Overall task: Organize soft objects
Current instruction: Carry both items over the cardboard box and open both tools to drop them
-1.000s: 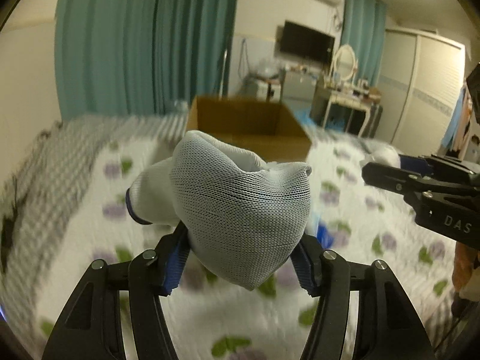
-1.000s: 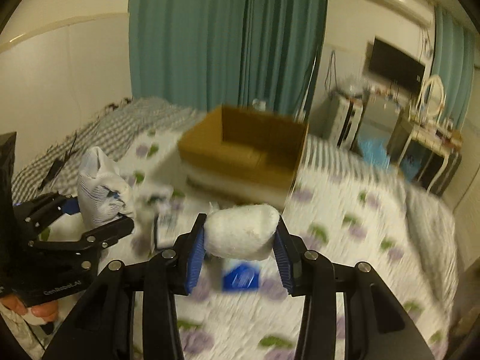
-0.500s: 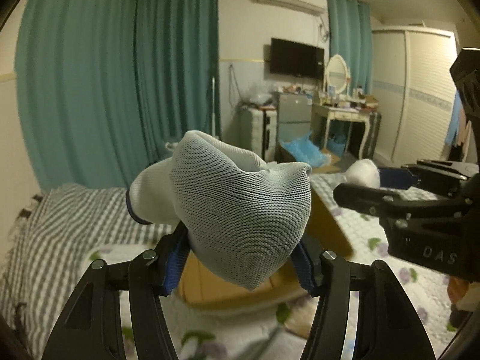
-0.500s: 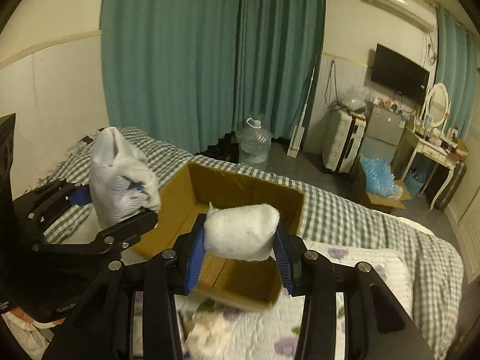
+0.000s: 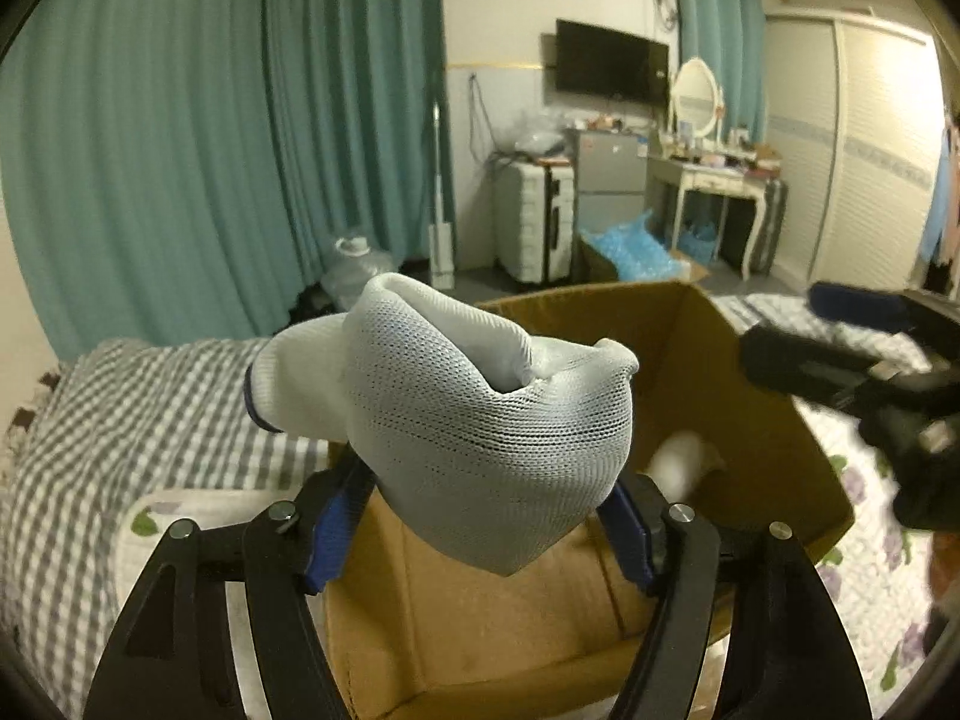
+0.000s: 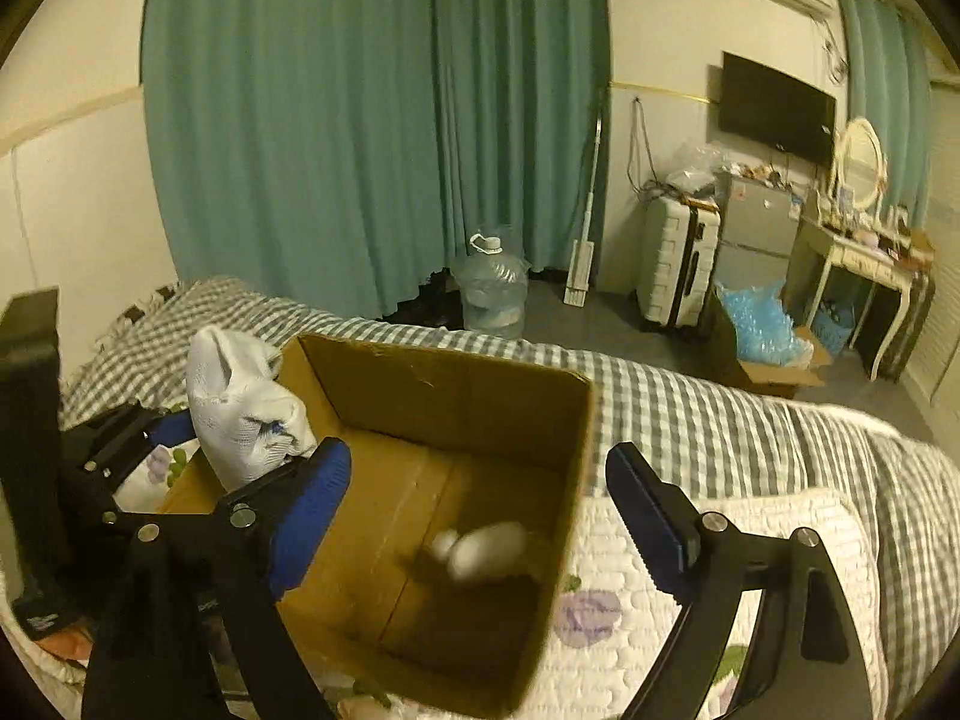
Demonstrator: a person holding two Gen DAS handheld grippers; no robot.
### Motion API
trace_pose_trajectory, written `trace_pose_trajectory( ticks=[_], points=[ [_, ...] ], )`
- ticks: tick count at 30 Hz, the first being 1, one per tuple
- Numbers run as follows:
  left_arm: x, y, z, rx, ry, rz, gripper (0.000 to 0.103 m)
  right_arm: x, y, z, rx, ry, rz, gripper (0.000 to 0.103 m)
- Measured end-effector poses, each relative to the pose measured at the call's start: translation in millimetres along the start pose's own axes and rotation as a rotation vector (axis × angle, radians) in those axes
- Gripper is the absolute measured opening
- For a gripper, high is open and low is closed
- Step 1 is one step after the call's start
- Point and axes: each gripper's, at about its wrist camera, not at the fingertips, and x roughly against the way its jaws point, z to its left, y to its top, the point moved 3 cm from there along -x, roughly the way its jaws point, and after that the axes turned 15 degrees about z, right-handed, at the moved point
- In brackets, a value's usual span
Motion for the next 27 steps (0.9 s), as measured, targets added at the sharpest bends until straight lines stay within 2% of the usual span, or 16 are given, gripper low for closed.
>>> trace_pose_trajectory(
  ticks=[4,6,9,13,16,19,24,27],
  points=[
    [4.8,1.3,-11.8,-0.027,0.043,0.023,0.071,29.6,-10.6,-19.2,-0.043,0.024,-0.018,0.088],
    [10.6,7.7,-18.2,-0.020,0.046,0.032,0.071,48.3,-16.1,-25.3,-0.046,0.019,-0.029,0.094],
    [13.6,20.7,-21.6,-0.007,0.029,0.052,0.071,70.6,-24.0,-30.9,-0.044,0.016,-0.037,0.096],
    [21.3,27.3,-23.6,0.007,-0.011,0.062,0.071,79.8,-33.2,-35.6,-0.049,0.017,-0.037,0.098],
    [25.5,20.9,-23.1,0.016,-0.060,0.047,0.071,73.0,-29.8,-34.6,-0.060,0.081,-0.024,0.099],
    [28.1,13.0,-24.7,-0.018,-0.108,0.019,0.071,54.8,-20.1,-25.8,-0.046,0.169,0.018,0.099],
    [14.5,5.2,-24.0,-0.044,-0.106,0.008,0.071,22.9,-7.0,-7.0,-0.029,0.250,0.044,0.099],
    [6.1,0.6,-26.2,-0.079,-0.106,-0.005,0.071,-5.4,-3.7,4.1,0.003,0.271,0.099,0.098]
  ],
)
